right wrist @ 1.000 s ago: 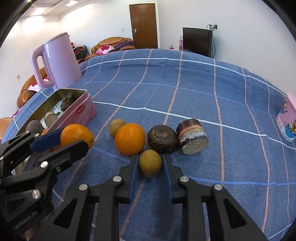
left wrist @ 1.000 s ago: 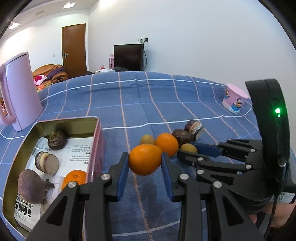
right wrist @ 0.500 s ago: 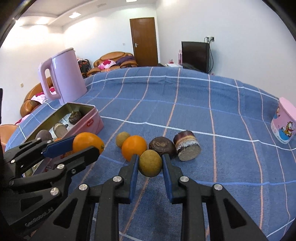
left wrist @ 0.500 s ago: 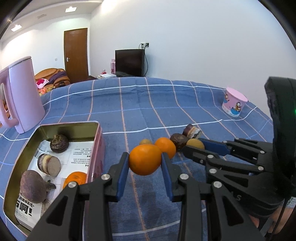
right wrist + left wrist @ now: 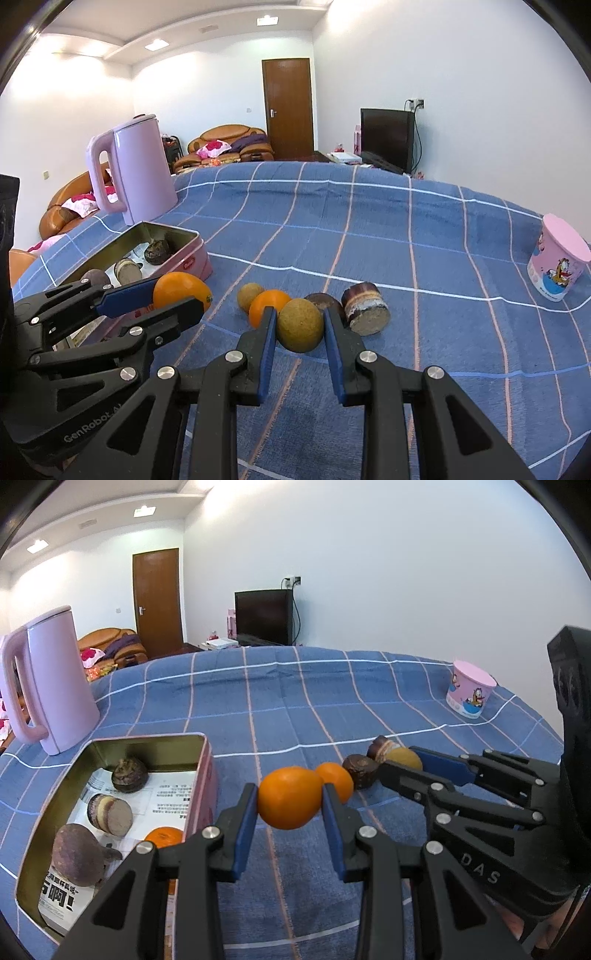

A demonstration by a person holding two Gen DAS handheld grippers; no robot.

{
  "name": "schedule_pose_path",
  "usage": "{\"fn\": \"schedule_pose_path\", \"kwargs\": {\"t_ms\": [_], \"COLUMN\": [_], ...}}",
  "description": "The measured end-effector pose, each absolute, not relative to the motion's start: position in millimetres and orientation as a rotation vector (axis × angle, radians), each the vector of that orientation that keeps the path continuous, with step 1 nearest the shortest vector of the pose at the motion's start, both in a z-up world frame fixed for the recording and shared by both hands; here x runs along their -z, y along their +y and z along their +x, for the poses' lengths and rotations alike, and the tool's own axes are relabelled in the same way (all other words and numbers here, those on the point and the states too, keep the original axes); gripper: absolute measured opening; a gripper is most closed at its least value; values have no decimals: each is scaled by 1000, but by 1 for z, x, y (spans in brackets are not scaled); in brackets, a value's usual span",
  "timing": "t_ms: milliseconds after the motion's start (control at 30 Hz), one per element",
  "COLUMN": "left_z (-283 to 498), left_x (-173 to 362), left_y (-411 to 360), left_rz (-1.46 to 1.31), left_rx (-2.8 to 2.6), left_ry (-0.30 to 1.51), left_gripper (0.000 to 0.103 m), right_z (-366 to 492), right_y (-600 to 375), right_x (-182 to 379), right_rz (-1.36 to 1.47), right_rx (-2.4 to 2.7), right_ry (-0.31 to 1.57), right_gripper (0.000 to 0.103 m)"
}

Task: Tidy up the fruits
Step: 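Lift the orange and yellow-green fruit off the cloth with both tools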

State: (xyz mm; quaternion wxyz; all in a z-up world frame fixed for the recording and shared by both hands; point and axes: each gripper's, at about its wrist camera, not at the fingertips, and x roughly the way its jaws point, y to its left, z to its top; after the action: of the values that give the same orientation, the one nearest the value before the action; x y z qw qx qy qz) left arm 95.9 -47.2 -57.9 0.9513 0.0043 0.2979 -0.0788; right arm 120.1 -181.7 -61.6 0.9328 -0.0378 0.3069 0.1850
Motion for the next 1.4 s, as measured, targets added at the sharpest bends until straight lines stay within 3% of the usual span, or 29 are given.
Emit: {"fn": "schedule_pose_path", "kwargs": {"t_ms": [1400], "left_z": [68], "left_x": [46], "left_y": [-46], "left_rz": [30], "left_rx": [93], "left_ry": [442], "left_gripper": [37], "right_z": [90], "right_y": [-192], "right_x": [47], "right_rz": [-45], "right_rx": [-335], "right_ry": [432], "right_gripper": [27]}}
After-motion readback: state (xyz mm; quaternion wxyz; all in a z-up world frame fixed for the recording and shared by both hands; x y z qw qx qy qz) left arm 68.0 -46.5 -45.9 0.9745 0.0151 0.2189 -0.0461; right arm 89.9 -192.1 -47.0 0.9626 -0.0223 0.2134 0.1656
